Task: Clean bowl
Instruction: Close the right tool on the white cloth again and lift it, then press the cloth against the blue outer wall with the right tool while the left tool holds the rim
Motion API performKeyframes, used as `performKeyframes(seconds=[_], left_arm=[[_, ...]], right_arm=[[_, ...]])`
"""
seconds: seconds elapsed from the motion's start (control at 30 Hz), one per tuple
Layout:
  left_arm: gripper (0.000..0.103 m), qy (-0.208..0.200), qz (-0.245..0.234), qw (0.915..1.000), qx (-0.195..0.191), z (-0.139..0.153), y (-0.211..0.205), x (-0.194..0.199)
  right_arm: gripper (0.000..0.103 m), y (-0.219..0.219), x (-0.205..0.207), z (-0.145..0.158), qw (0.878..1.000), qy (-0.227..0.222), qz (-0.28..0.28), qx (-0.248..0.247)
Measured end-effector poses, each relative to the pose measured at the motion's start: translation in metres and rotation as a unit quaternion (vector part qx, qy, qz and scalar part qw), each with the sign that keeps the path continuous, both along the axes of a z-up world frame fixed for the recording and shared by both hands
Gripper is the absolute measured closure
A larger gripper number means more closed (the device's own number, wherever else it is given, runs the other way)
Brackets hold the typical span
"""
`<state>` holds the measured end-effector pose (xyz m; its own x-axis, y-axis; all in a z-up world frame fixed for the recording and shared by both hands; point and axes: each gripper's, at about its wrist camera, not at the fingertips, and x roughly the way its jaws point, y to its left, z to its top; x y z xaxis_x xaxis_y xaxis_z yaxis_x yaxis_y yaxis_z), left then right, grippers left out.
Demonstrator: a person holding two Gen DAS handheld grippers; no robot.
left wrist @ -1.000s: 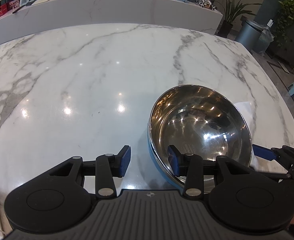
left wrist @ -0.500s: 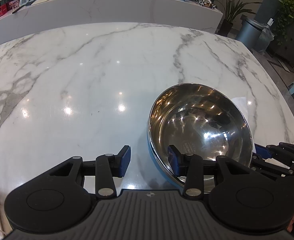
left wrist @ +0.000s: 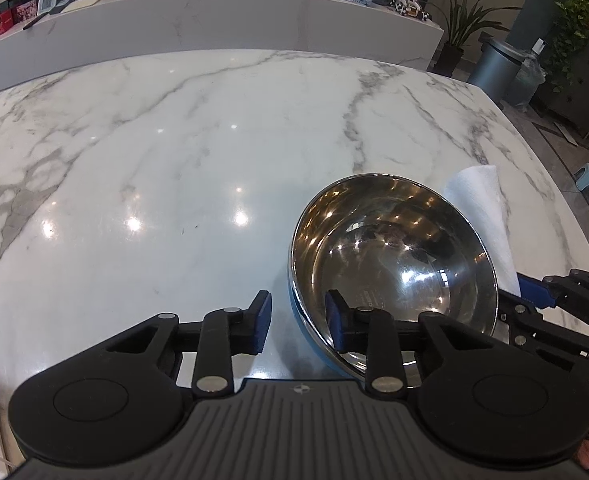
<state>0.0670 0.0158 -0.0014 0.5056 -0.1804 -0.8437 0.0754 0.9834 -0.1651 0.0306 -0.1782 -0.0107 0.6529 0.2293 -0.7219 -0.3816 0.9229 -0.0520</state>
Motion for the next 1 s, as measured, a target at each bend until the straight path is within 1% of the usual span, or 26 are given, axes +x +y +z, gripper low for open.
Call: performKeyframes(seconds=[0.1,0.3,0.53,0.67,0.8,0.87,1.0], left_arm=[[0.077,-0.002,-0.007,1.0000,-0.005,0.000,-0.004,0.001],[0.077,-0.005,-0.004,1.0000,0.000,0.001,-0.005,0.004],[0.077,-0.014,0.006,0.9998,0.011,0.000,-0.006,0.009],[0.077,-0.014,0.008,0.9999,0.006,0.000,-0.004,0.010],[0.071,-0.007,0.018,0.9998,0.007,0.000,-0.001,0.007],[0.068,-0.005,0.025,0.9996,0.009,0.000,0.000,0.006],[0.066,0.000,0.031,0.9995,0.003,0.001,0.003,0.003]], right_arm=[[0.085,0.006,-0.001,-0.003,1.000,0.007,0.011,-0.007],[0.085,0.015,-0.002,-0.011,0.999,0.027,0.029,-0.015],[0.085,0.020,-0.002,-0.012,0.998,0.042,0.038,-0.003],[0.085,0.019,-0.002,-0.013,0.998,0.044,0.038,-0.003],[0.085,0.014,-0.001,-0.012,0.999,0.041,0.030,-0.002],[0.085,0.012,-0.002,-0.009,0.999,0.033,0.024,-0.001],[0.085,0.007,-0.003,0.000,1.000,0.010,0.015,-0.001]])
